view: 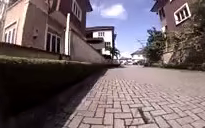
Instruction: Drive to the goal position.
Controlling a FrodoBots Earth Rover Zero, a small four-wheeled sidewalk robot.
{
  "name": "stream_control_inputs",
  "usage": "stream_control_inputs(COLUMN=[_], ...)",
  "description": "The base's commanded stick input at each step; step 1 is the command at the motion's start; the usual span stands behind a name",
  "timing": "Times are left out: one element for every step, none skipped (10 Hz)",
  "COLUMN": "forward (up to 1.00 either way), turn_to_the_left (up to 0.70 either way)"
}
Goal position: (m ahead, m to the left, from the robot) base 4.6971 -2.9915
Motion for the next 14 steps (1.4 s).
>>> stream_control_inputs(forward=[0.69, 0.69, 0.69, 0.69, 0.69, 0.69, 0.69, 0.69, 0.69, 0.69, 0.69, 0.69, 0.69, 0.69], turn_to_the_left=[0.03, 0.03, 0.03, 0.03, 0.03, 0.03, 0.03, 0.03, 0.03, 0.03, 0.03, 0.03, 0.03, 0.03])
